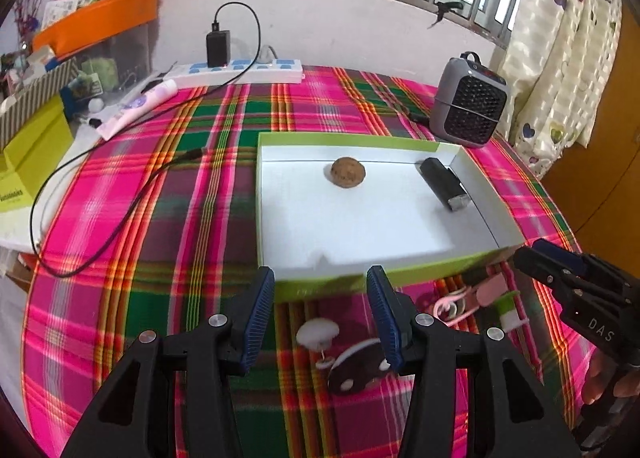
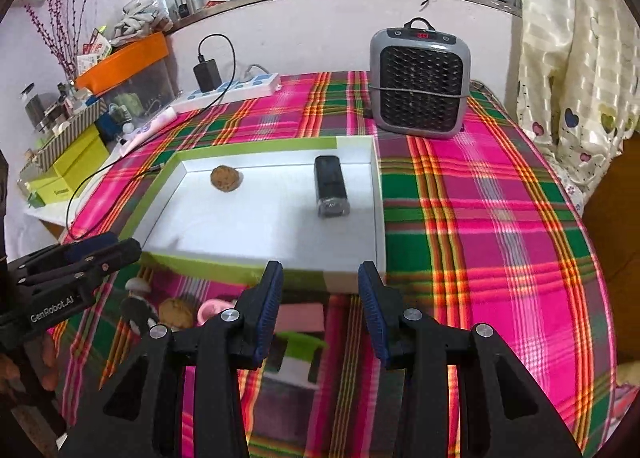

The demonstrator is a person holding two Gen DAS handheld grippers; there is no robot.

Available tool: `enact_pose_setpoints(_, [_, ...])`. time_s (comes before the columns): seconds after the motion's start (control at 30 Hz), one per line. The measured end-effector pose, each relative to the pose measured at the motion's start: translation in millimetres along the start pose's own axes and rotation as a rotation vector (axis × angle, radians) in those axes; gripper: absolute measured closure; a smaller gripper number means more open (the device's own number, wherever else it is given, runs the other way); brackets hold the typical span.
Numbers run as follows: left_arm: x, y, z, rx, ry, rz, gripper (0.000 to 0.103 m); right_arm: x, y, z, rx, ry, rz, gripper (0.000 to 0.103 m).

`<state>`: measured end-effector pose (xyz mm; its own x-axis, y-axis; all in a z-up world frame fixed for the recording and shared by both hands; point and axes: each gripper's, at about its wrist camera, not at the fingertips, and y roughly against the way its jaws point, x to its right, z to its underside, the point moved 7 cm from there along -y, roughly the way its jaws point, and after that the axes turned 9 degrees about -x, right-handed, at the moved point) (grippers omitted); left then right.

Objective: Organize objects
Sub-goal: 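Withdraw both tools from the tray back toward the remaining objects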

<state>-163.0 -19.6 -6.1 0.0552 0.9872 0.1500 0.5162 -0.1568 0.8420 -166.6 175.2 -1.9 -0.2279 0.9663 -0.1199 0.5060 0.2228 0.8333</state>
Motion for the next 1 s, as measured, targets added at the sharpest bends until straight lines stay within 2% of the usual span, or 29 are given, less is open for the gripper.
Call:
enact_pose_setpoints(0.37, [-3.4,10.1,14.3,0.031,0.000,-0.005,0.056,-0.7,1.9,16.3,0.005,-0.001,0.007,0.063])
enact_pose_setpoints(0.6, [-0.7,11.7,24.5,0.030,0.011,0.047,0.056,-1.3,1.7,28.6,-0.005,-0.002,0.007,0.063])
enact_pose_setpoints(1.0, [3.5,9.5,40.2,0.018,-0.009,0.072,0.054,-7.3,1.9,40.4,-0.010,0.009,-0.005,0.063])
